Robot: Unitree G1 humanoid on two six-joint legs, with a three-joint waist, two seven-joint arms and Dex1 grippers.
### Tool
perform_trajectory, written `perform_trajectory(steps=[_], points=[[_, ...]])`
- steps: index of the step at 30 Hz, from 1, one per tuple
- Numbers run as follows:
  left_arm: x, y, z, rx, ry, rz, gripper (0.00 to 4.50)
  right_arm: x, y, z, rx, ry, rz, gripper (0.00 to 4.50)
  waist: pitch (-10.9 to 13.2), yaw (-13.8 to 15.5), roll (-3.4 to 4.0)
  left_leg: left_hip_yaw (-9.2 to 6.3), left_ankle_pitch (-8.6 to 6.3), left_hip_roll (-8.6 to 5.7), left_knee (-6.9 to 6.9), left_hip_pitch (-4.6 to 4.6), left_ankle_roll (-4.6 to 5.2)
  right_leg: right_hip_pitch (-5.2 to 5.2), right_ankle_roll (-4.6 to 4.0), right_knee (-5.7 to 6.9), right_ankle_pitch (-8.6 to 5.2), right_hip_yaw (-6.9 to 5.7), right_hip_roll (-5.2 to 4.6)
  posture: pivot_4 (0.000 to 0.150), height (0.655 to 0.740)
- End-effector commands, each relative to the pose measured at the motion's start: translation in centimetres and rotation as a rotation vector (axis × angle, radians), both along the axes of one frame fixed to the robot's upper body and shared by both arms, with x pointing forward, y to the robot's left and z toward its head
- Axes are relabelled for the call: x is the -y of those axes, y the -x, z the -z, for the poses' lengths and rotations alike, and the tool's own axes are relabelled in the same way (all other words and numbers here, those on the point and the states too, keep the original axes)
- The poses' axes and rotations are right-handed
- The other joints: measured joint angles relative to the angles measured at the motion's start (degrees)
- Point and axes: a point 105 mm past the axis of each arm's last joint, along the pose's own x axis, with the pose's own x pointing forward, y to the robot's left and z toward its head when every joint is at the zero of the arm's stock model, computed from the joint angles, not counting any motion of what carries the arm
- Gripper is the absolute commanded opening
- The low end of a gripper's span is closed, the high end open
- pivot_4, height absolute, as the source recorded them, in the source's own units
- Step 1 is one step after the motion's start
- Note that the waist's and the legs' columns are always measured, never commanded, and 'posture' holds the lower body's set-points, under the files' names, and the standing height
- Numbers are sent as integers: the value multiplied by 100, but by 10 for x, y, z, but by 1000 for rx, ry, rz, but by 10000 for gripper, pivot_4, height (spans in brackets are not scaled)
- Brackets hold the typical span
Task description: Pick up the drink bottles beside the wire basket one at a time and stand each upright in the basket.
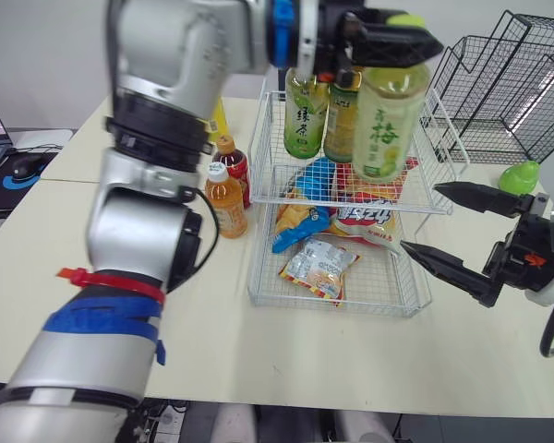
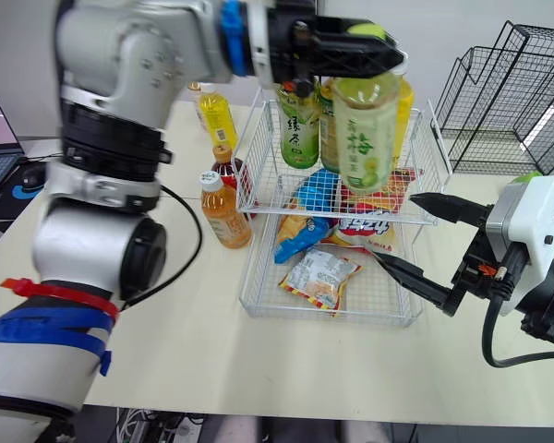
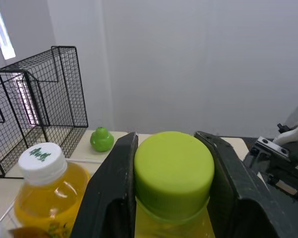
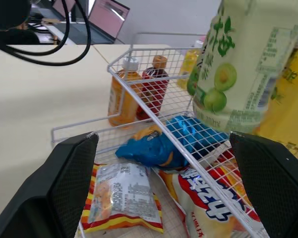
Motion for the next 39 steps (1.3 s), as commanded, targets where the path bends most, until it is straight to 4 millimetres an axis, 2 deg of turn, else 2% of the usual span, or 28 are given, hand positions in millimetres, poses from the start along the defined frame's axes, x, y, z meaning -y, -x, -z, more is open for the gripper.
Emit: perform_trajectory(steps=[1,4,8,11,14,16,24,31,35,39], points=[[12,-5,-8,84,41,-28,13788,0,2,-9,68,-17,40,45000,0,2,2,0,0,0,1,-2,0,-1,0,0,0,0,0,1500,7134],[24,-9,6,68,3,-20,13788,-2,0,-10,79,-23,55,45000,1,4,3,0,0,-2,2,-6,0,-3,1,0,-1,0,0,1500,7134],[32,-13,15,66,-29,-21,13788,-1,-1,-12,90,-25,68,45000,2,13,4,-1,0,-3,4,-11,0,-5,2,-1,-1,-2,0,1500,7134],[33,-14,20,51,-44,-8,13788,8,10,-3,85,-31,80,45000,1,25,4,-3,0,-3,4,-11,0,-4,1,-1,-1,-4,0,1500,7134],[26,-14,21,52,-55,3,13788,16,18,4,80,-29,89,45000,0,38,9,-14,0,-8,4,-13,0,2,8,-3,-5,-5,3,1500,7134],[23,-13,19,67,-54,6,21166,18,20,7,82,-27,91,45000,0,18,9,-13,0,-10,11,-13,-1,4,11,0,-6,-3,1,1500,7134],[9,-3,2,76,-15,45,44837,21,23,7,104,-29,93,45000,-2,14,12,-16,1,-7,18,-9,0,9,22,3,-8,-4,4,1500,7134],[-20,2,-11,111,3,37,44837,23,20,6,133,-27,98,45000,-2,16,13,-17,1,-6,19,-8,-1,10,16,5,-4,-6,4,1500,7134],[-48,5,-16,138,14,18,44837,24,19,4,142,-23,102,45000,-5,5,19,-16,1,-5,20,-4,-1,12,16,8,-4,-4,5,1500,7134],[-77,0,-11,148,2,-69,44837,22,17,2,146,-17,89,45000,-6,11,21,-17,1,0,19,-2,-1,12,4,10,3,-6,7,1500,7134]])
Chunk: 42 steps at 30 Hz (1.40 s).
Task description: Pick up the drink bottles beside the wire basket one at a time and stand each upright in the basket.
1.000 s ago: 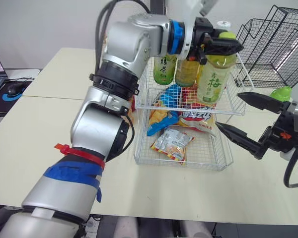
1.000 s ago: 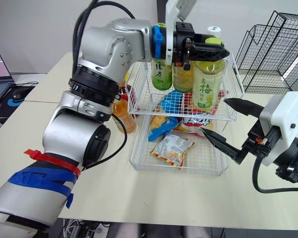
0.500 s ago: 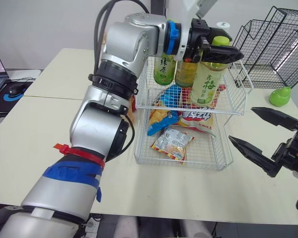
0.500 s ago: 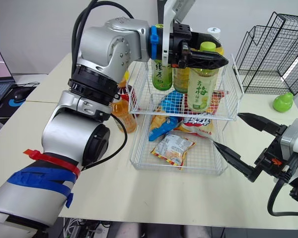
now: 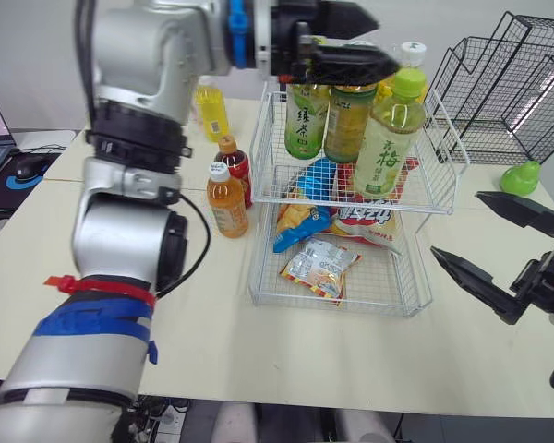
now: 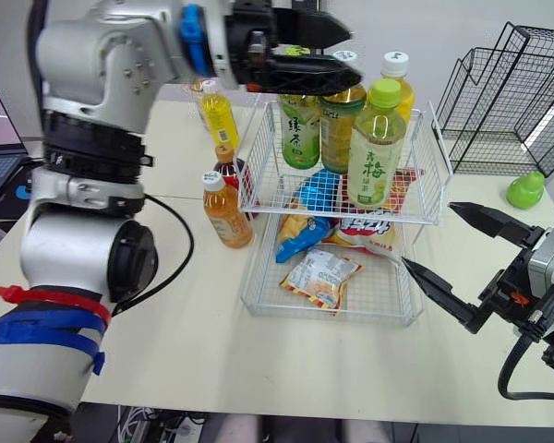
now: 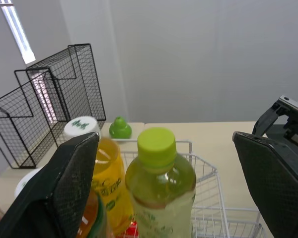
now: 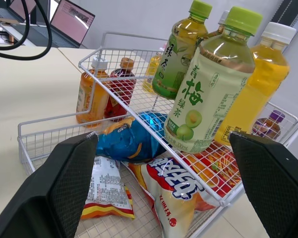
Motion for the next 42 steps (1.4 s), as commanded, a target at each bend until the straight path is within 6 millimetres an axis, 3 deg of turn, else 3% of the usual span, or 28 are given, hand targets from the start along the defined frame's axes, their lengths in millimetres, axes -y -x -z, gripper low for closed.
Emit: perform_trajectory(steps=[1,6,12,20,23,26,30,37,42], points=[[-22,5,-11,60,34,-63,44837,-3,0,-8,39,10,-19,45000,0,5,0,-1,0,0,1,0,0,0,-1,0,0,-1,0,1500,7134],[-67,-2,-6,79,72,-231,44837,-15,-2,-10,34,14,-80,45000,0,7,0,-3,0,1,6,1,0,5,-1,2,1,-2,-2,1500,7134],[-123,1,21,18,44,-393,44837,-42,-3,-12,25,-15,-239,45000,-1,-1,3,-4,1,5,5,9,-1,6,-3,10,2,-4,0,1500,7134],[-182,-1,82,-9,-39,-631,44837,-72,-1,-2,-25,13,-415,45000,-2,35,2,-9,0,11,6,30,0,34,-4,4,1,-10,-10,1500,7134],[-184,-1,105,-48,-11,-676,44837,-79,1,4,-41,29,-436,45000,-2,44,1,-15,0,15,9,28,0,37,-4,4,1,-14,-15,1500,7134],[-170,1,127,-107,27,-685,44837,-81,-4,13,-99,72,-407,45000,-2,59,1,-21,0,16,11,29,1,42,-4,5,1,-19,-25,1500,7134],[-151,-8,140,-123,105,-778,44837,-81,-7,12,-124,83,-396,45000,-3,89,-1,-32,1,13,13,38,2,62,-3,1,1,-30,-33,1500,7134],[-133,-26,150,-92,175,-966,44837,-83,-7,9,-108,85,-389,45000,-4,88,-2,-28,0,2,7,54,1,70,-3,-1,1,-22,-22,1500,7134],[-125,-34,157,-110,181,-1009,44837,-84,-8,8,-105,80,-386,45000,-4,86,-2,-24,0,0,7,57,1,71,-3,-1,1,-19,-20,1500,7134]])
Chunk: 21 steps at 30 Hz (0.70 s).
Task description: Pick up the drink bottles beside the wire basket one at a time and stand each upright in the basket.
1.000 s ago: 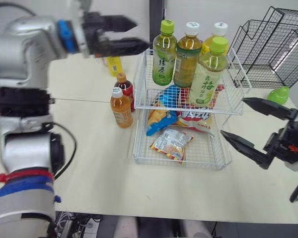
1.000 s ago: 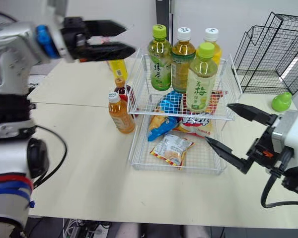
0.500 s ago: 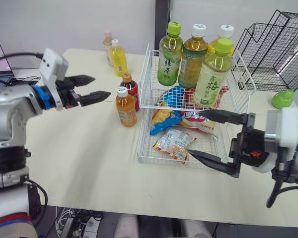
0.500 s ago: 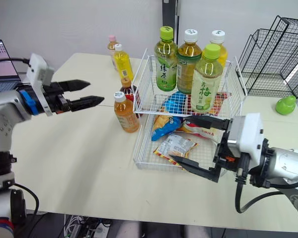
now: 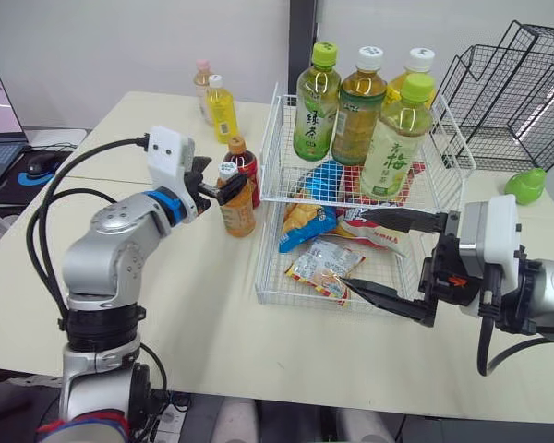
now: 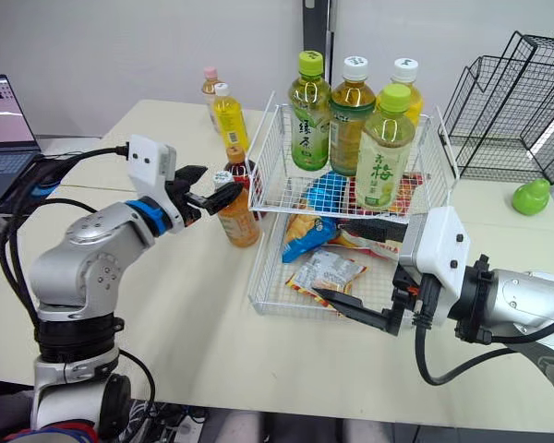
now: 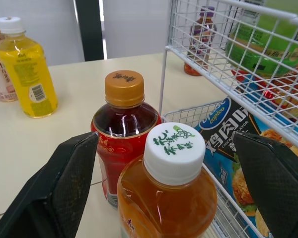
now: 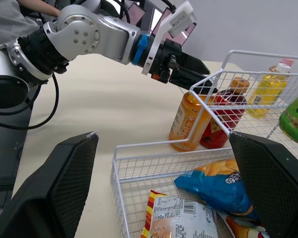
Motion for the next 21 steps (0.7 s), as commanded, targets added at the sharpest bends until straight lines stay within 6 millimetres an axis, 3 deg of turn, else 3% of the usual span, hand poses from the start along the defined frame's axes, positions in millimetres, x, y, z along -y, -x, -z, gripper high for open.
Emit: perform_trajectory(steps=[1,4,7,15,21], points=[[9,-1,-11,47,-3,-4,44837,-4,4,-7,36,-5,-17,45000,0,0,0,0,0,0,0,0,0,0,0,0,0,0,1,1500,7134],[15,-5,-12,51,2,-4,44837,-5,4,-8,38,-10,-24,45000,0,4,0,0,0,0,0,0,0,1,0,0,0,-1,1,1500,7134],[18,-7,-12,52,9,-1,38979,-6,5,-8,38,-13,-26,45000,0,1,0,1,0,-1,0,0,0,1,0,-1,0,0,1,1500,7134],[25,-4,-15,69,5,13,13697,-6,5,-9,38,-18,-14,45000,0,3,0,3,0,-1,-2,1,0,1,0,-1,0,2,1,1500,7134],[14,14,-41,116,-74,116,13670,11,3,-16,66,-23,65,45000,3,-1,-3,4,-1,0,-7,-1,-1,-4,0,-5,0,2,5,1500,7134]])
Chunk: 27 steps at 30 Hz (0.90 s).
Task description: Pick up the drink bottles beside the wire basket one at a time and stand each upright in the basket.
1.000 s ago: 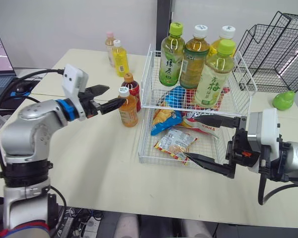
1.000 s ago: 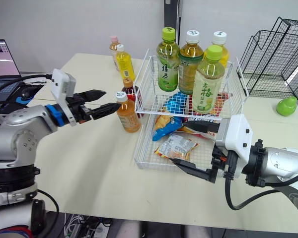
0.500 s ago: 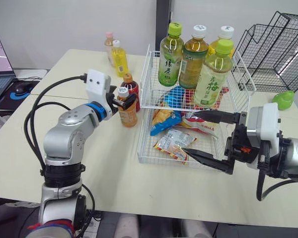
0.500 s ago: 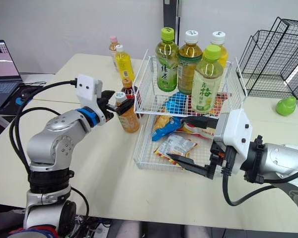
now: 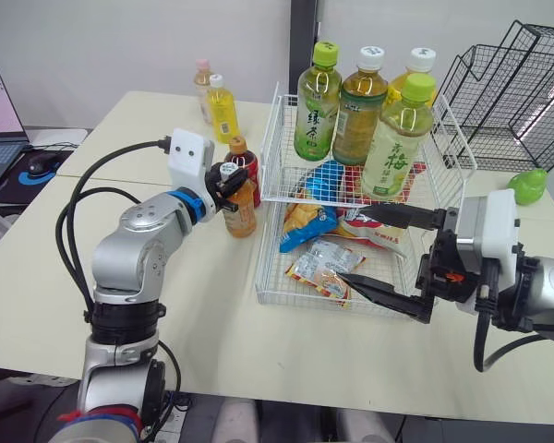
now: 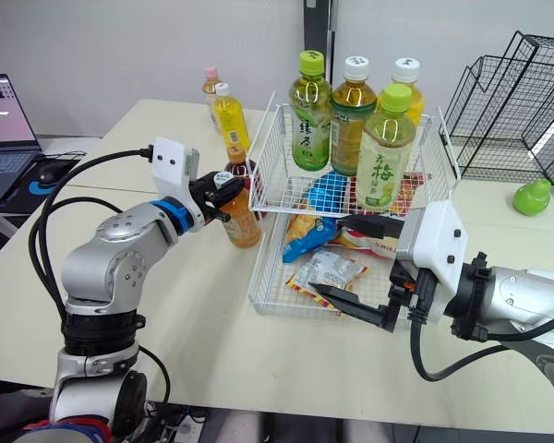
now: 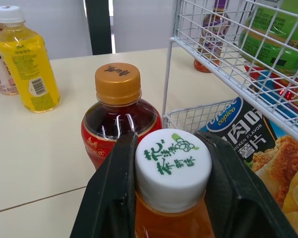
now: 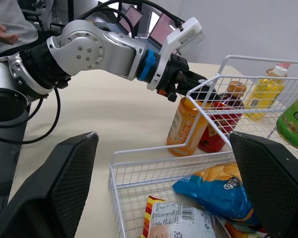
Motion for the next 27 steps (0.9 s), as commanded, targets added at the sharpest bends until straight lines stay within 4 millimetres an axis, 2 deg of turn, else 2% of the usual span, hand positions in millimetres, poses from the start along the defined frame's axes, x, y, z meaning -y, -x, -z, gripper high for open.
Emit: perform_trajectory(steps=[1,3,7,11,15,17,20,23,27], points=[[1,20,-47,126,-34,120,13670,11,4,-12,60,-2,38,45000,0,-3,1,-1,0,1,-2,0,0,0,0,-1,0,-1,1,1500,7134],[0,28,-60,119,-41,200,13670,16,5,-13,62,2,52,45000,1,-2,0,0,0,2,-5,2,-1,0,0,-3,0,-1,4,1500,7134],[-9,43,-105,103,-35,358,13669,23,8,-14,53,18,60,45000,6,11,-9,-2,0,0,1,-1,-1,2,2,-6,-1,-6,6,1500,7134],[-22,48,-163,130,37,407,13669,22,9,-15,60,9,52,45000,7,-2,-10,-1,0,3,-2,2,0,2,15,-8,-9,-4,10,1500,7134],[-23,63,-209,173,39,509,13669,20,12,-17,75,11,51,45000,8,-38,-10,3,-1,3,-10,-1,0,-3,18,-16,-13,-2,11,1500,7134],[-15,71,-228,200,39,578,13669,20,12,-15,71,18,55,45000,10,-28,-14,0,-1,2,-10,-4,0,-5,15,-14,-15,-7,11,1500,7134],[7,75,-242,201,28,691,13669,21,11,-15,73,12,67,45000,10,-25,-14,-2,-1,1,-8,-12,0,-7,16,-19,-15,-9,9,1500,7134],[34,73,-247,182,22,796,13669,23,10,-17,76,5,81,45000,10,-7,-14,-5,-1,0,-5,-12,0,-3,16,-17,-15,-12,6,1500,7134],[65,64,-237,139,-36,877,13669,28,6,-18,79,11,121,45000,10,-49,-13,2,-1,1,-4,-11,1,-6,15,-17,-15,-4,6,1500,7134]])
